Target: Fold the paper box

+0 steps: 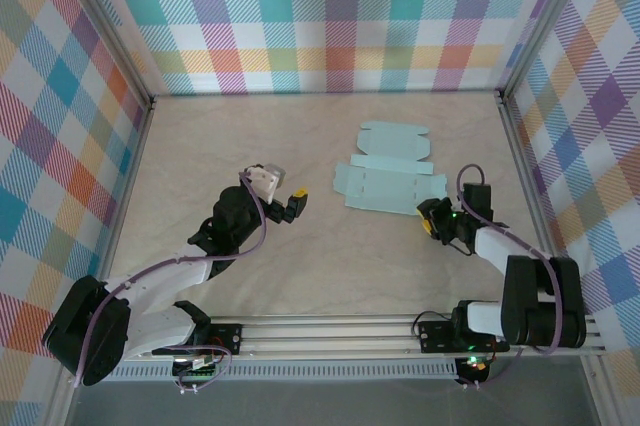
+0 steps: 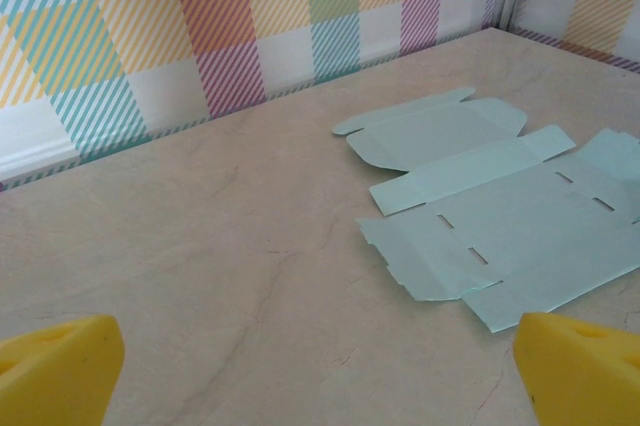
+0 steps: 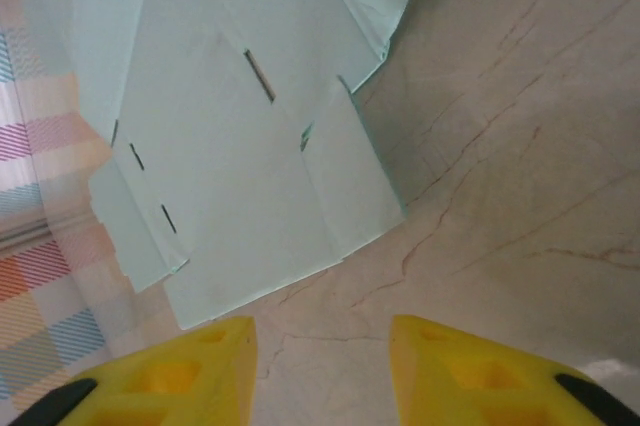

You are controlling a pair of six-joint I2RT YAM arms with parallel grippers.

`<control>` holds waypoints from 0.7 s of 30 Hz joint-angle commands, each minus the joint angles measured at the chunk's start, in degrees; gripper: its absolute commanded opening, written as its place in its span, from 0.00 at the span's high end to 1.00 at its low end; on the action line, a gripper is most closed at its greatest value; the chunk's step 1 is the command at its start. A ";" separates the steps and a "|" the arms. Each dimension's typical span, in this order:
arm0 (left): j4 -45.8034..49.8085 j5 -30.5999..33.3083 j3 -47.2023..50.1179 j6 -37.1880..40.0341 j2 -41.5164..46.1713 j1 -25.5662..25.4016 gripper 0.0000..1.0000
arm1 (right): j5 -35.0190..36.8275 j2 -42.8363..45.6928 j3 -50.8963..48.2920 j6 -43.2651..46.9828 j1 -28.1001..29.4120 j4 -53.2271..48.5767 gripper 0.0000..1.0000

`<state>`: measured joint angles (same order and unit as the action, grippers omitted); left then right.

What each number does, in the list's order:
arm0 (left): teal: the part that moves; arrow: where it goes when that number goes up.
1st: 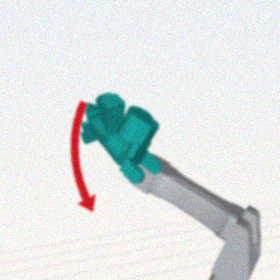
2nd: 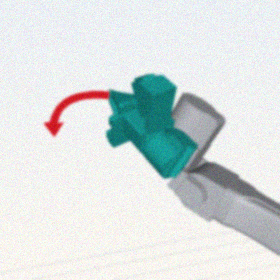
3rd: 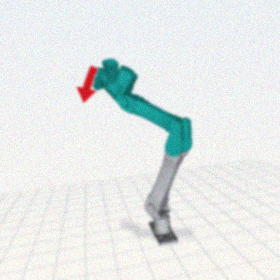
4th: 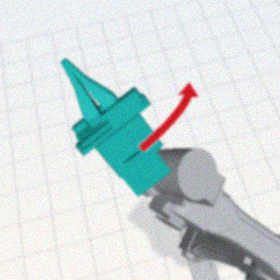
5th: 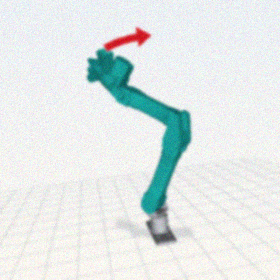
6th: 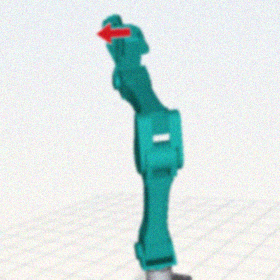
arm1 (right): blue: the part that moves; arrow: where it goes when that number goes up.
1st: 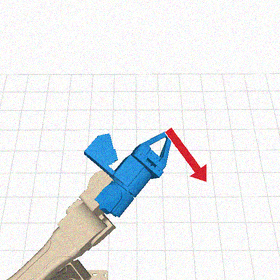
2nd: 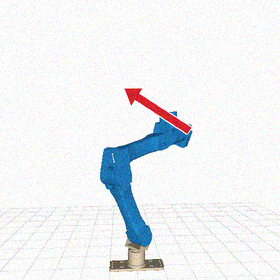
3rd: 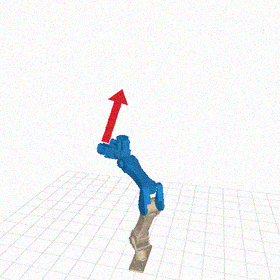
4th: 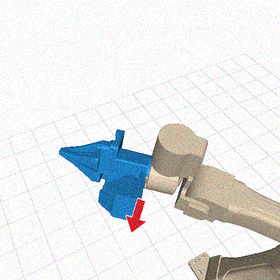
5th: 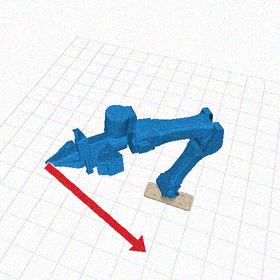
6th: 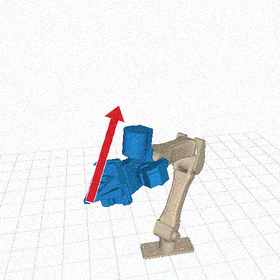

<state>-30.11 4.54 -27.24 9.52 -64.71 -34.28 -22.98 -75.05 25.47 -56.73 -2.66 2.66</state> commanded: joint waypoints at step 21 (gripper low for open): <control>-1.26 -0.99 -0.53 -3.01 -2.23 -0.52 0.00 | -0.55 -15.22 6.07 -0.05 -0.22 12.20 0.77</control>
<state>-30.11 4.32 -27.24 7.31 -66.57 -34.37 -24.03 -88.77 29.80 -57.56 -2.66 12.32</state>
